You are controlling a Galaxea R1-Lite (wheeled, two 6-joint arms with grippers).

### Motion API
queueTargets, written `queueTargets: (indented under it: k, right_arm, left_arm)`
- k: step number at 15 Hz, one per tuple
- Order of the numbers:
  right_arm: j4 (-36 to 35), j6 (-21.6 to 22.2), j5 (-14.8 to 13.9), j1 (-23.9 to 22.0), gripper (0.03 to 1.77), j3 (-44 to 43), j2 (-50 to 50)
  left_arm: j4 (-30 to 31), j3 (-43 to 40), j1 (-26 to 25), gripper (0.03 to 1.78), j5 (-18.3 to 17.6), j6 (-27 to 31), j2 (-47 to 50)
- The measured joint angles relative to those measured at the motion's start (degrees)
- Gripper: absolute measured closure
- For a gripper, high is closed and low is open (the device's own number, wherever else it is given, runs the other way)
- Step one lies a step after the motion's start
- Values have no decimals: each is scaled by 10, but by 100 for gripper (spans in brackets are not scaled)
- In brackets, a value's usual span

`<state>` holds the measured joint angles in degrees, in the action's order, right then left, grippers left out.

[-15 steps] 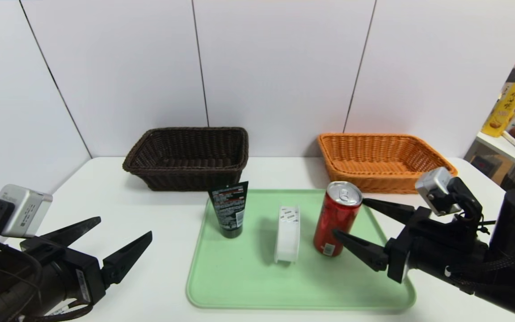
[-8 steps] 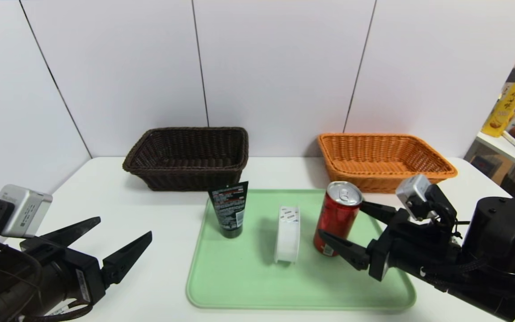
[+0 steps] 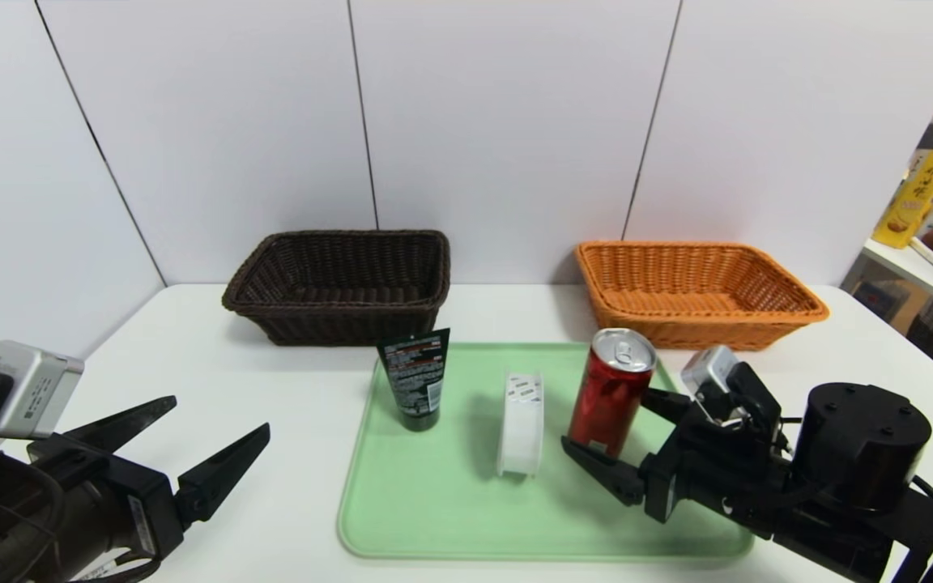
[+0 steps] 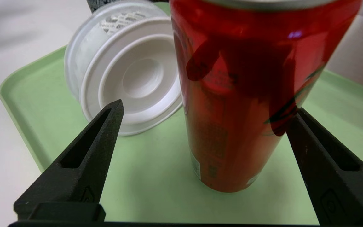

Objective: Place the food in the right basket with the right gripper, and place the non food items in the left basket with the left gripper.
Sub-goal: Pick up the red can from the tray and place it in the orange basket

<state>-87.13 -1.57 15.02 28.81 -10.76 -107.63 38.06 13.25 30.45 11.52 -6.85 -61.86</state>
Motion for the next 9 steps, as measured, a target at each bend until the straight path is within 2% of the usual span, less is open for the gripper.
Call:
queueTargets:
  k: [4,9]
  right_arm:
    - [-1,-19,6,-6,10,-23,-19]
    - [-1,-38,27,-30,10,-49,-33]
  left_arm:
    - [0,-4,0,12,0,0,4]
    - [0,-12,0,12,0,0,10]
